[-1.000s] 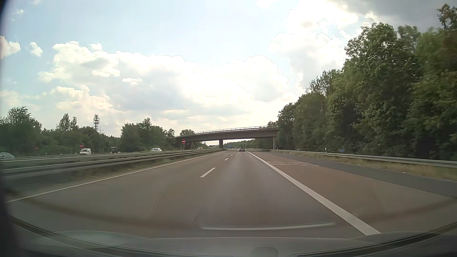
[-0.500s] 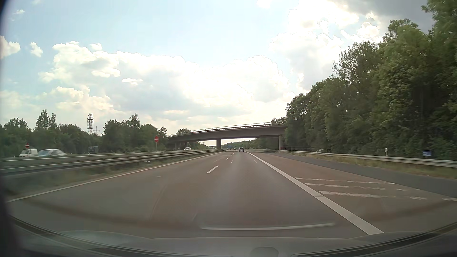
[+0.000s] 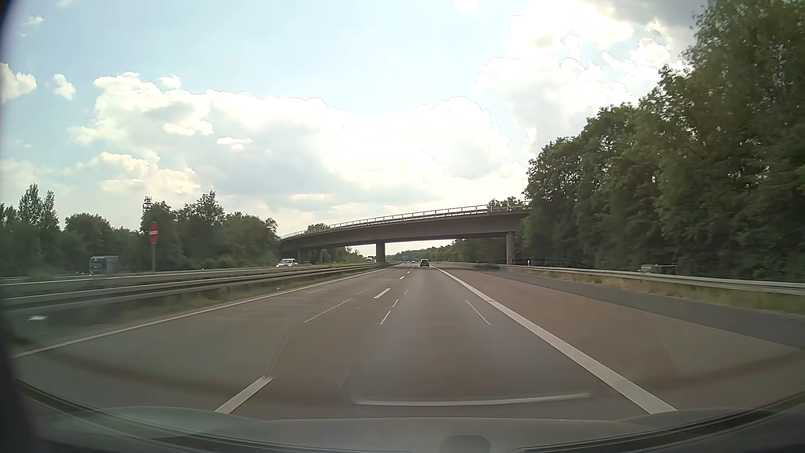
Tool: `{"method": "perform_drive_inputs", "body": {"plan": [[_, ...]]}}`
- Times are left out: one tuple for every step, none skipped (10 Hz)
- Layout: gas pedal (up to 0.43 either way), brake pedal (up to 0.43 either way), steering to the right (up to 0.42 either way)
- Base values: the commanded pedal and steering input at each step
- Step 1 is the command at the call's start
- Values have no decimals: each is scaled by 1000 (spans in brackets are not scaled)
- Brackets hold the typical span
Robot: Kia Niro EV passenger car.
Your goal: Follow the waypoints while adhering to traffic rules and regulations
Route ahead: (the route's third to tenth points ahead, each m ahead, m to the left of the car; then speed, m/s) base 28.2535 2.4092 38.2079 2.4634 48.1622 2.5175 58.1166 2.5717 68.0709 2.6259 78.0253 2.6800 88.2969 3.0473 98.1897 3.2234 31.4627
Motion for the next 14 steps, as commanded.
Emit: {"method": "perform_drive_inputs", "body": {"plan": [[311, 30, -4], [311, 30, -4], [311, 30, -4], [311, 30, -4], [311, 30, -3], [311, 30, -3], [311, 30, -3], [311, 30, -2], [311, 30, -3], [311, 30, -2], [311, 30, -3], [311, 30, -3], [311, 30, -3], [311, 30, -3]]}}
